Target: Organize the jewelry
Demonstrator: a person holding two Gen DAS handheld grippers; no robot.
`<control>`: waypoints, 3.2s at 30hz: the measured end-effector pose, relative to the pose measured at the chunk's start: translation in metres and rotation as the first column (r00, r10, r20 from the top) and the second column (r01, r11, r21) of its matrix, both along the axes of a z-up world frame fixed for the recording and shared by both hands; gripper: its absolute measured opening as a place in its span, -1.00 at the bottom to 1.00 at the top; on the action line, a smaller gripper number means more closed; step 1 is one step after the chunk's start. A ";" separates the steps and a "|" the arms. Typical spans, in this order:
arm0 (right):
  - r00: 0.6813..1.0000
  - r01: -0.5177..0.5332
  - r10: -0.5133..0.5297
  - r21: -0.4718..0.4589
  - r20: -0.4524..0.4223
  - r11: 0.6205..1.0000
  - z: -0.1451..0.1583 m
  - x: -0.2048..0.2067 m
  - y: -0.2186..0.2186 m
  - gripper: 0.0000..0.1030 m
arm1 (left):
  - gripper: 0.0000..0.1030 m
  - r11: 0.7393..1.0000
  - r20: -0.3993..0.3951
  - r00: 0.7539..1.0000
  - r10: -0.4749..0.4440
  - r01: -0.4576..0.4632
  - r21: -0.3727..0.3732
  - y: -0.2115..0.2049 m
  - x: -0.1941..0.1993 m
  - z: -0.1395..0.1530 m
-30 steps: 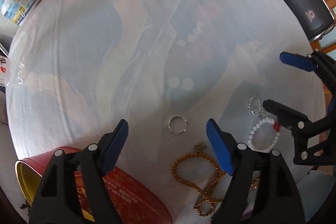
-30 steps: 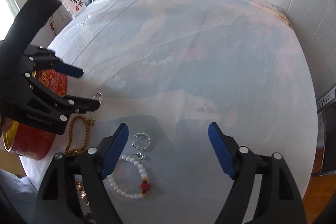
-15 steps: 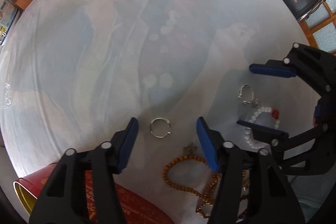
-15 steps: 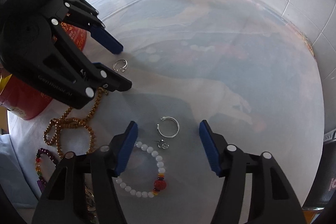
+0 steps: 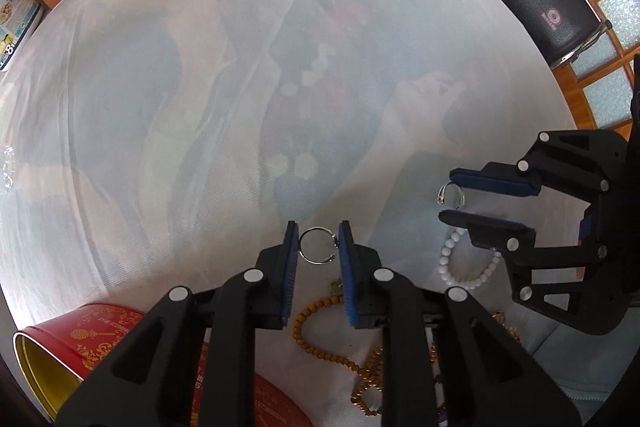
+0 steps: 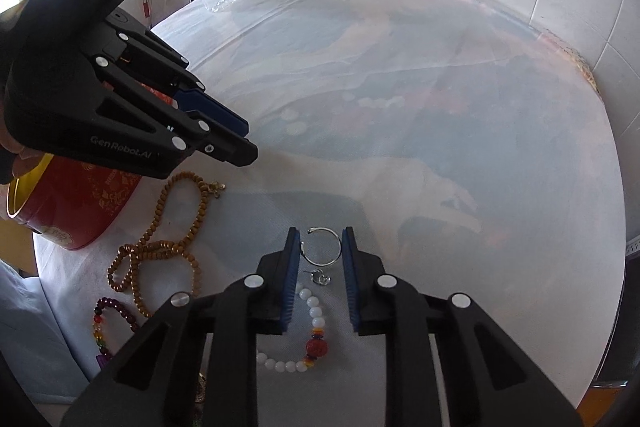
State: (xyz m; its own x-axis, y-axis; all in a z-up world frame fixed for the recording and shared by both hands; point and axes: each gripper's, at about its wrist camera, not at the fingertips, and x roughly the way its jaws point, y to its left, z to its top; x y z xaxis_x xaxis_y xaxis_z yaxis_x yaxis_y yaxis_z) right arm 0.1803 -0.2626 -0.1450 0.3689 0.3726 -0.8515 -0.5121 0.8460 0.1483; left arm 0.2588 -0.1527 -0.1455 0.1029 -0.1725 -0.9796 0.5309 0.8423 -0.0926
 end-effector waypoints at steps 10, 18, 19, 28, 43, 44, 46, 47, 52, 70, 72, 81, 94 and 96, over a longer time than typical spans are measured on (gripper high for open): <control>0.994 0.061 -0.071 0.118 0.088 0.991 0.049 -0.007 -0.021 -0.56 | -0.60 0.994 0.101 0.991 0.085 -0.076 -0.082 0.028 -0.010 0.052; 0.983 0.042 -0.081 0.230 0.162 0.972 0.109 -0.030 -0.009 -0.56 | -0.60 0.981 0.229 0.960 0.163 -0.134 -0.138 0.070 -0.042 0.110; 0.982 0.030 -0.074 0.241 0.175 0.970 0.117 -0.035 -0.004 -0.56 | -0.60 0.979 0.243 0.954 0.177 -0.144 -0.146 0.078 -0.049 0.117; 0.971 -0.105 0.046 0.245 0.236 0.964 0.160 -0.070 0.063 -0.56 | -0.60 0.943 0.314 0.891 0.326 -0.284 -0.173 0.168 -0.102 0.145; 0.970 -0.214 0.232 0.214 -0.065 0.953 0.104 -0.069 0.213 -0.56 | -0.60 0.903 0.244 0.871 0.425 -0.425 -0.058 0.244 -0.151 0.093; 0.969 -0.215 0.234 0.193 -0.082 0.957 0.098 -0.071 0.217 -0.56 | -0.60 0.900 0.229 0.872 0.433 -0.431 -0.061 0.247 -0.153 0.088; 0.967 -0.220 0.237 0.163 -0.096 0.962 0.091 -0.079 0.221 -0.56 | -0.60 0.893 0.209 0.869 0.448 -0.445 -0.061 0.255 -0.157 0.081; 0.966 -0.225 0.241 0.156 -0.095 0.962 0.090 -0.082 0.222 -0.56 | -0.60 0.890 0.200 0.868 0.454 -0.451 -0.061 0.258 -0.158 0.078; 0.966 -0.230 0.242 0.122 -0.089 0.965 0.091 -0.085 0.227 -0.56 | -0.60 0.888 0.190 0.869 0.458 -0.456 -0.054 0.267 -0.162 0.073; 0.961 -0.231 0.248 0.132 -0.124 0.964 0.081 -0.076 0.239 -0.56 | -0.60 0.890 0.169 0.874 0.456 -0.454 -0.049 0.268 -0.157 0.063; 0.961 -0.236 0.252 0.138 -0.113 0.962 0.084 -0.077 0.239 -0.56 | -0.59 0.891 0.175 0.874 0.452 -0.452 -0.045 0.268 -0.158 0.064; 0.966 -0.254 0.259 0.150 -0.016 0.956 0.098 -0.089 0.236 0.48 | 0.32 0.881 0.285 0.841 0.459 -0.473 -0.023 0.275 -0.160 0.088; 0.970 -0.239 0.243 0.132 -0.013 0.962 0.100 -0.083 0.236 0.69 | 0.32 0.878 0.274 0.843 0.463 -0.478 -0.017 0.281 -0.166 0.086; 0.970 -0.238 0.242 0.133 -0.009 0.962 0.100 -0.083 0.235 0.75 | 0.32 0.878 0.273 0.841 0.466 -0.479 -0.023 0.282 -0.166 0.087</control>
